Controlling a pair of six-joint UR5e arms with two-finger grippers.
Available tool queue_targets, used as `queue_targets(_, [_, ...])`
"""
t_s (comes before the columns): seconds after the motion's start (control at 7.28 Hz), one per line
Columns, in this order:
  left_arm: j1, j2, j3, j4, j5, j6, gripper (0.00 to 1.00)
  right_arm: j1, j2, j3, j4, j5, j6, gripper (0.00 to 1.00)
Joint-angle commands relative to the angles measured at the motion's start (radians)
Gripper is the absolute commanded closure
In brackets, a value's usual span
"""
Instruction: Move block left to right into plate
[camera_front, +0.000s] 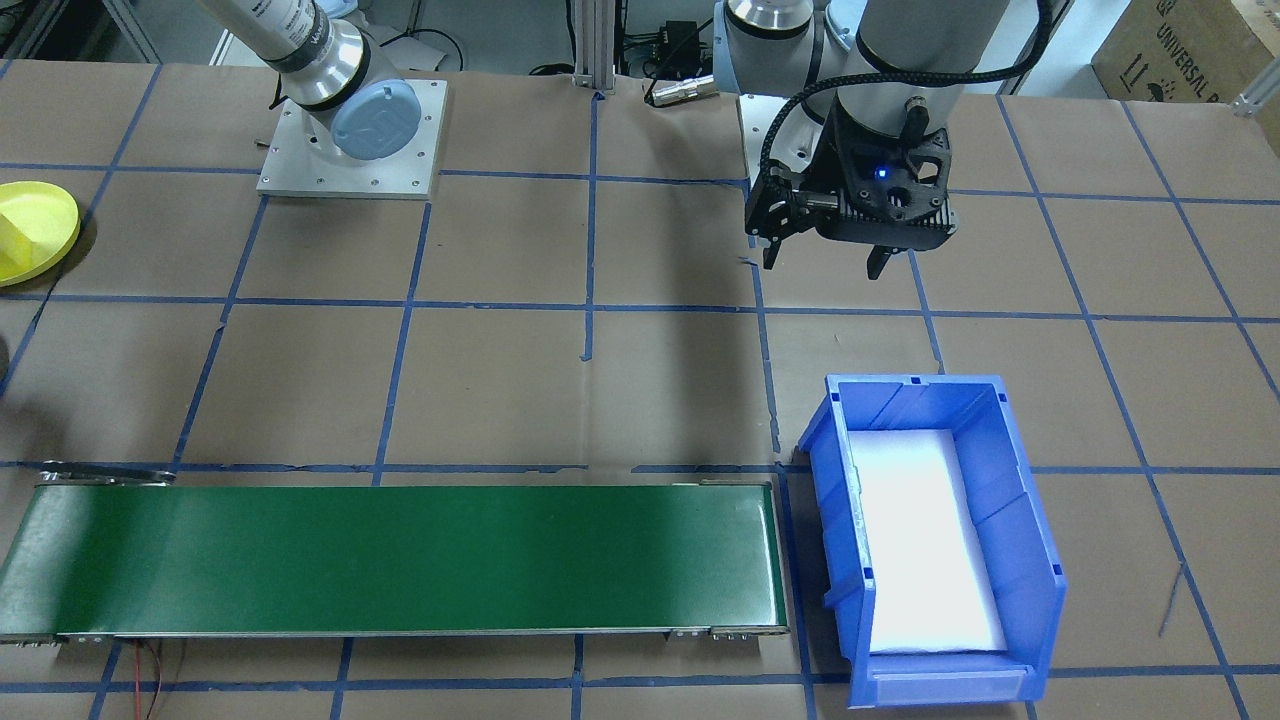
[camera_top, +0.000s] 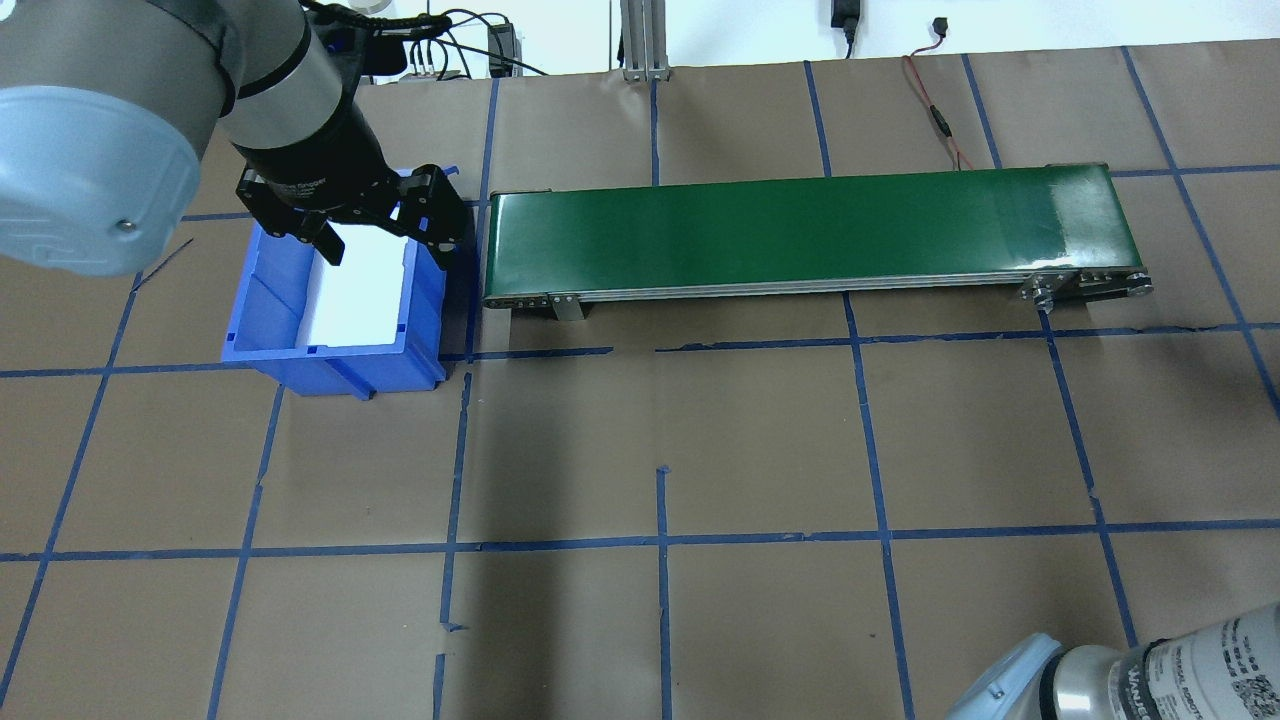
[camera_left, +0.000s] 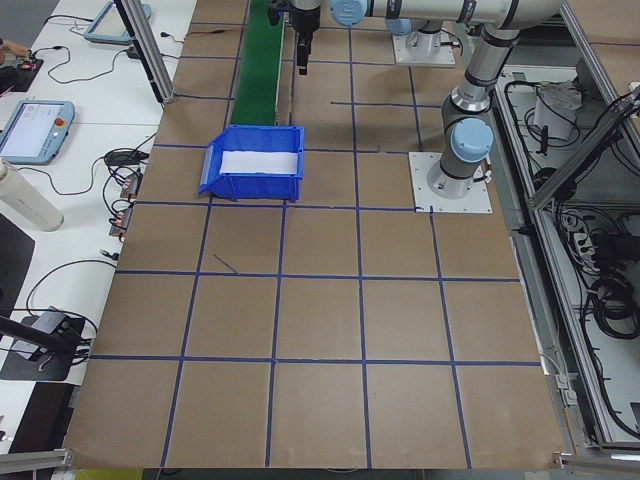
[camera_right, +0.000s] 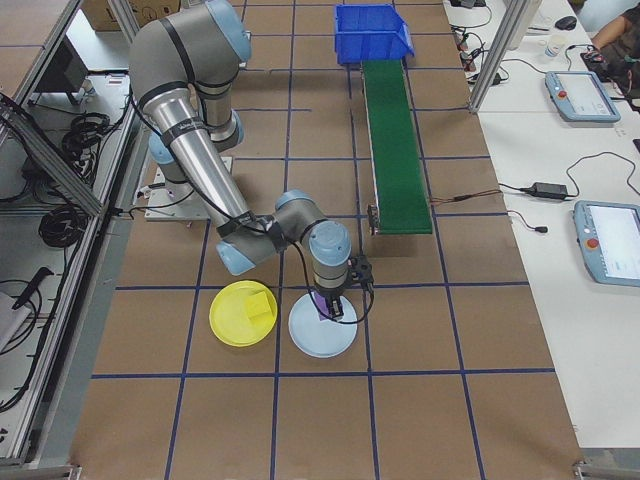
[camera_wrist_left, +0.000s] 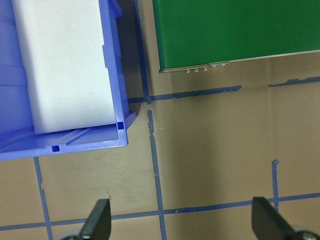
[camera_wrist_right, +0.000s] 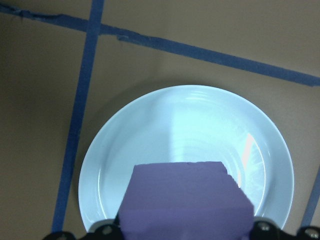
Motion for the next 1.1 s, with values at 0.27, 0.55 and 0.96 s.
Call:
queue_targets(0.27, [0.0, 0.0, 0.0, 0.0, 0.0, 0.0, 0.0, -0.037, 0.049, 0.005, -0.033, -0.003, -0.002, 0.37])
queue_targets(0.55, [0.0, 0.0, 0.0, 0.0, 0.0, 0.0, 0.0, -0.037, 0.049, 0.01, -0.033, 0.014, 0.004, 0.0])
queue_targets(0.96, [0.0, 0.002, 0.0, 0.0, 0.0, 0.0, 0.0, -0.027, 0.029, 0.011, -0.02, 0.041, 0.047, 0.0])
